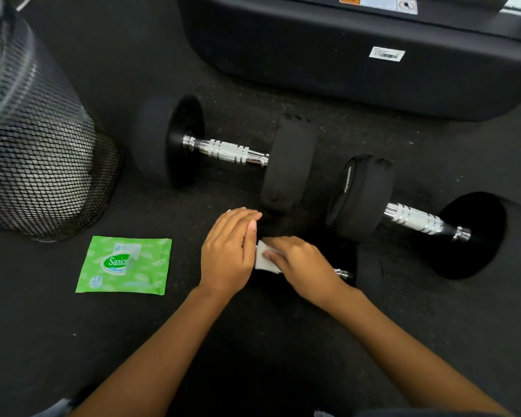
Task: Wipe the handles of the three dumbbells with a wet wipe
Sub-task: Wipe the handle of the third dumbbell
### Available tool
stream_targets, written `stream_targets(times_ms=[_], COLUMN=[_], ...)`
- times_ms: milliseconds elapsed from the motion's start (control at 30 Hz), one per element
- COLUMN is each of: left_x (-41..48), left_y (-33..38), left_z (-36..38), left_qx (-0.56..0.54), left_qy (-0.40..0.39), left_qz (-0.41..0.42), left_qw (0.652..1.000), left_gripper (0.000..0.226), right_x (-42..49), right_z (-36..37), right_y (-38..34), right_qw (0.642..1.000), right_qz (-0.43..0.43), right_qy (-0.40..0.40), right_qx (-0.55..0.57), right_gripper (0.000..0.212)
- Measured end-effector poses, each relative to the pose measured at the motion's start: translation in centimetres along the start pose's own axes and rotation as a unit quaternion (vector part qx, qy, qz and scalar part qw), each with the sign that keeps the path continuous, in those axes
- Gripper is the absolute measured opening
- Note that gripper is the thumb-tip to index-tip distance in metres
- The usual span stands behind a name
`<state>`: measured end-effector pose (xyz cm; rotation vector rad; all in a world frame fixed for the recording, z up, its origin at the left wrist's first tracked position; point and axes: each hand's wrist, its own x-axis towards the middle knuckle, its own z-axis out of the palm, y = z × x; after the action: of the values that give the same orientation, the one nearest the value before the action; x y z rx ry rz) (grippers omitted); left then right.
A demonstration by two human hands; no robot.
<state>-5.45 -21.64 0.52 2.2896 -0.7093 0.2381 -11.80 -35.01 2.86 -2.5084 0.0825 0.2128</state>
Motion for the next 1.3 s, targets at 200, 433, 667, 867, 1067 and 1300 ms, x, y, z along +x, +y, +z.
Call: stream_targets(times_ms=[200,433,667,867,1067,1300], left_x=[-0.1,0.0,0.0,0.0,-0.2,0.0], left_y=[0.0,-0.2,0.1,-0.1,0.0,-0.1], left_z=[0.1,0.0,0.0,-0.1,0.0,0.1], left_qx=[-0.006,-0.003,-0.01,-0.006,-0.017,-0.017], left_qy=[0.008,-0.001,0.0,-0.006,0.007,0.009], left_qz=[-0.002,0.001,-0.005,-0.003,-0.002,0.003], left_qw=[1.0,1.0,1.0,1.0,1.0,1.0], left_gripper=[0.035,0.037,0.036,0.037,0.036,0.034], right_x=[-1.2,-1.1,-1.6,0.3,-0.8,0.6], right_z=[1.2,1.2,0.8,-0.5,-0.2,-1.3], right_y=[0.0,0.2,0.8,0.1,-0.1,0.6], right_qw=[0.979,0.982,0.985,0.998,0.994,0.994], right_qz=[-0.081,-0.097,-0.07,0.054,-0.07,0.059], right_qy=[0.105,0.087,0.1,-0.043,-0.016,-0.091], right_qx=[-0.155,-0.134,-0.119,0.014,-0.087,-0.012], right_gripper=[0.027,0.031,0.028,0.031,0.041,0.034])
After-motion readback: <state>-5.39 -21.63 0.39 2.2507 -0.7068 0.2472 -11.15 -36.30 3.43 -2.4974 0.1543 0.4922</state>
